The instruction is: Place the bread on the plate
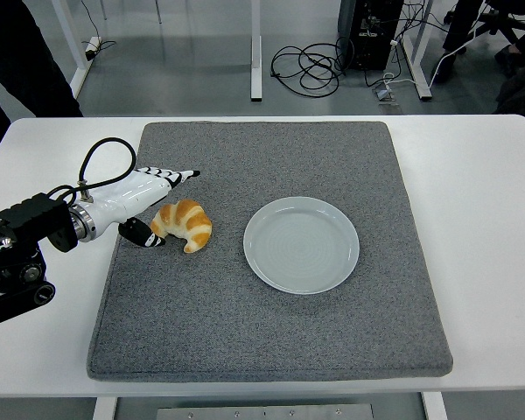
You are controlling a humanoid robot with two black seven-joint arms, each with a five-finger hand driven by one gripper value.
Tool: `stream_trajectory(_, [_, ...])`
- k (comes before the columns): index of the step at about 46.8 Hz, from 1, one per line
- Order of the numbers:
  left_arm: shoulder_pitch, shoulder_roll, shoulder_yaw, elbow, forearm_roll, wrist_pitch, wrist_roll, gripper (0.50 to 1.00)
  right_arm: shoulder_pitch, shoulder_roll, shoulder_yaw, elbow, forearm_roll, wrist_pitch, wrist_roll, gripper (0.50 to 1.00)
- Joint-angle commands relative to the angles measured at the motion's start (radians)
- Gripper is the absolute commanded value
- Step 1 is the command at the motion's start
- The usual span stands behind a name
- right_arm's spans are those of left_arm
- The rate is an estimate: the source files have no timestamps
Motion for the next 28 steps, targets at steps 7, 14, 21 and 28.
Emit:
stream_trajectory(7, [0.014,-0.051,0.026,0.069,0.001,0.067,-0.001,0.974,0.000,0.000,0.000,0.000,0.000,0.000,0.000,1.000])
stream_trajectory(14, [0.028,-0.076,0.027,0.077,-0.011,0.077,-0.003,0.974,0.000,0.000,0.000,0.000,0.000,0.000,0.000,1.000])
stream_trajectory(21, [0.028,-0.087,0.024,0.077,-0.012,0.077,-0.018,0.975,0.000,0.000,0.000,0.000,0.000,0.000,0.000,1.000])
stream_trajectory(28, [0.028,-0.088,0.020,0.077,-0.014,0.079,-0.083,0.974,0.000,0.000,0.000,0.000,0.000,0.000,0.000,1.000])
